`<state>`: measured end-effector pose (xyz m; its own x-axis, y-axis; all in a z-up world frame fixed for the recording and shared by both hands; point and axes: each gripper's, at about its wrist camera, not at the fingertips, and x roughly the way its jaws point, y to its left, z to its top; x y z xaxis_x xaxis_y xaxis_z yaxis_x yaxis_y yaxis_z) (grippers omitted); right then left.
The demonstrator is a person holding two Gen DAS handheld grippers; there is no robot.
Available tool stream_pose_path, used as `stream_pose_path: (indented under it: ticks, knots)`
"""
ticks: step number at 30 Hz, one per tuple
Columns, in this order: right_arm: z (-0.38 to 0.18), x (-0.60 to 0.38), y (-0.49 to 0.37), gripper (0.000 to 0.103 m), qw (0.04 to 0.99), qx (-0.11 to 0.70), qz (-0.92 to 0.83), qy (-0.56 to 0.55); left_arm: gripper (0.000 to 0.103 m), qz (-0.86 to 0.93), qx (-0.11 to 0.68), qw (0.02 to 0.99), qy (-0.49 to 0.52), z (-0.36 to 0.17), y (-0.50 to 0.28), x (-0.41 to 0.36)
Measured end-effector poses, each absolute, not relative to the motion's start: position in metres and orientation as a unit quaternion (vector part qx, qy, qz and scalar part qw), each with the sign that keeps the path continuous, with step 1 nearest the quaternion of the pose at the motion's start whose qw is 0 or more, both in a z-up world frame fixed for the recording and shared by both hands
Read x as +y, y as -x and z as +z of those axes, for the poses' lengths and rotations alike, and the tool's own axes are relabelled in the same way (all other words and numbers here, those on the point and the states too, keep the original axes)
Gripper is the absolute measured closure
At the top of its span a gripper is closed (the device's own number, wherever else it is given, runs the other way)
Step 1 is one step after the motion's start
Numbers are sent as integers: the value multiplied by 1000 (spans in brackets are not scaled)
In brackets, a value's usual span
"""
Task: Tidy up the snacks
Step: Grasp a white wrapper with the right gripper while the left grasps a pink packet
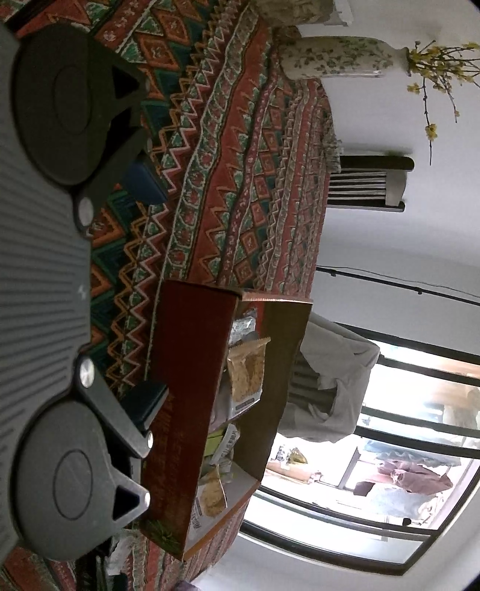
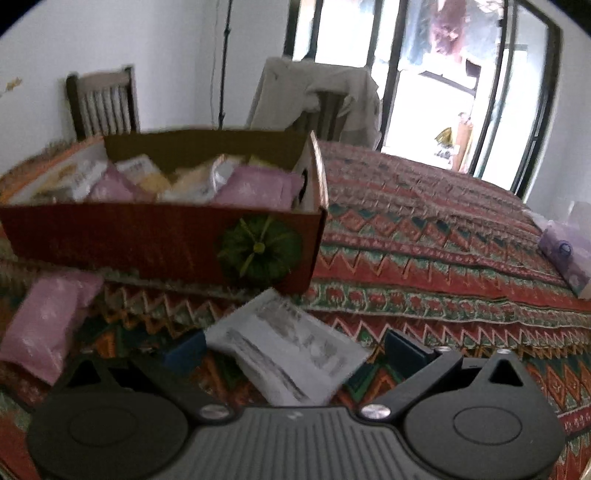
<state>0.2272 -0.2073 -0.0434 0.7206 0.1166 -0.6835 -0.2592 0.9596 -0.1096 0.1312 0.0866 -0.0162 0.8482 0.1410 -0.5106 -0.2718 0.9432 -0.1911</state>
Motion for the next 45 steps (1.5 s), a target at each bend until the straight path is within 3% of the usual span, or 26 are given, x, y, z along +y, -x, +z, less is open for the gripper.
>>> stream_pose_path:
  ticks: [16, 18, 21, 23, 25, 34, 45]
  knots:
    - [-53, -220, -249, 1, 923, 352, 152, 47, 0, 105, 249, 951, 148, -16, -131, 92]
    - [-52, -220, -245, 8, 924, 346, 153, 47, 0, 105, 249, 951, 148, -16, -131, 92]
    - [-49, -219, -232, 32, 927, 334, 165, 48, 0, 105, 252, 951, 148, -16, -132, 92]
    - [-48, -218, -222, 58, 928, 325, 173, 50, 0, 106, 253, 950, 148, -16, -132, 92]
    - [-47, -217, -213, 62, 931, 318, 170, 56, 0, 107, 256, 949, 147, -17, -133, 92]
    - [-33, -234, -190, 64, 959, 248, 137, 20, 0, 124, 267, 947, 125, -19, -138, 85]
    - [-33, -257, -193, 63, 957, 249, 141, -41, 0, 111, 315, 939, 84, -1, -156, 21]
